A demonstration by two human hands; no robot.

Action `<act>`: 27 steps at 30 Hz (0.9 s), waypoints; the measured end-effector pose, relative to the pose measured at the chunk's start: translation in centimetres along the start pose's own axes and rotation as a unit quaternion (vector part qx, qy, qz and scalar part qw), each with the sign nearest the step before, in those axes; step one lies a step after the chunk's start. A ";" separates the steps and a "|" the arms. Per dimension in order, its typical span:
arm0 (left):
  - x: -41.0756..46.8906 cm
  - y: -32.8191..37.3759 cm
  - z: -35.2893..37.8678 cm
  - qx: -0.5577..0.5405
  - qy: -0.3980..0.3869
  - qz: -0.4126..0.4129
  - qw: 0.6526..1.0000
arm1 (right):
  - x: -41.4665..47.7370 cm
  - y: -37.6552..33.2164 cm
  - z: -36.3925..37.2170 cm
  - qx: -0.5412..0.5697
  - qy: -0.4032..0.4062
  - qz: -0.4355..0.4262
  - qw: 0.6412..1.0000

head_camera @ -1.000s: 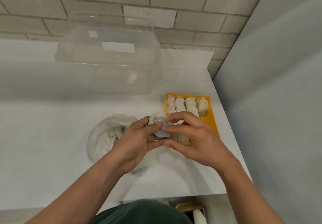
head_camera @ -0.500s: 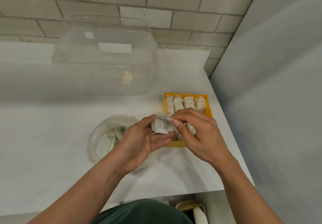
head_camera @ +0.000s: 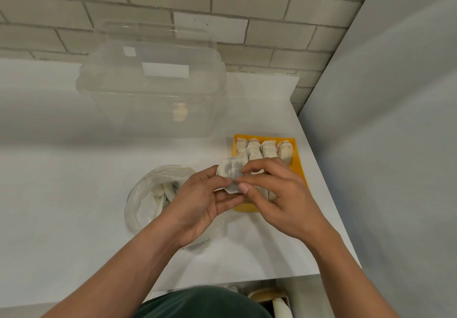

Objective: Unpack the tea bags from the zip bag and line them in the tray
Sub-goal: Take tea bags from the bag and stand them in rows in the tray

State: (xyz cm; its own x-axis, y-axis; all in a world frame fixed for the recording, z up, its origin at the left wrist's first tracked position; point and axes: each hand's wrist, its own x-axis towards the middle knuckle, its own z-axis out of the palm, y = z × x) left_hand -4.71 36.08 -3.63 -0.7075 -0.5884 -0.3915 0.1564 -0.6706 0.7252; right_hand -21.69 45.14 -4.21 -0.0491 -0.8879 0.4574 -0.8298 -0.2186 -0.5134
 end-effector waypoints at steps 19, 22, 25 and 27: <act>0.1 -0.4 -0.2 0.067 -0.019 0.028 0.997 | 2.6 0.1 -1.9 0.161 0.013 0.195 0.967; 0.2 -0.4 -0.1 0.077 0.001 0.042 0.996 | 2.4 0.1 -2.2 0.179 -0.005 0.221 0.959; 0.3 -0.5 -0.2 0.100 0.011 0.046 0.994 | 2.4 0.1 -2.3 0.163 -0.045 0.223 0.960; 0.3 -0.5 -0.1 0.109 0.018 0.046 0.993 | 2.5 0.0 -2.3 0.149 -0.045 0.206 0.966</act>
State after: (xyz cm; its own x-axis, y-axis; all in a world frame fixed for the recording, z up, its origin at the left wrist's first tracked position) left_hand -4.95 36.17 -4.18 -0.6716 -0.6609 -0.3349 0.0640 -0.5021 0.8624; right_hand -23.12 43.88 -1.41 -0.2814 -0.9529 0.1128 -0.5528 0.0649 -0.8308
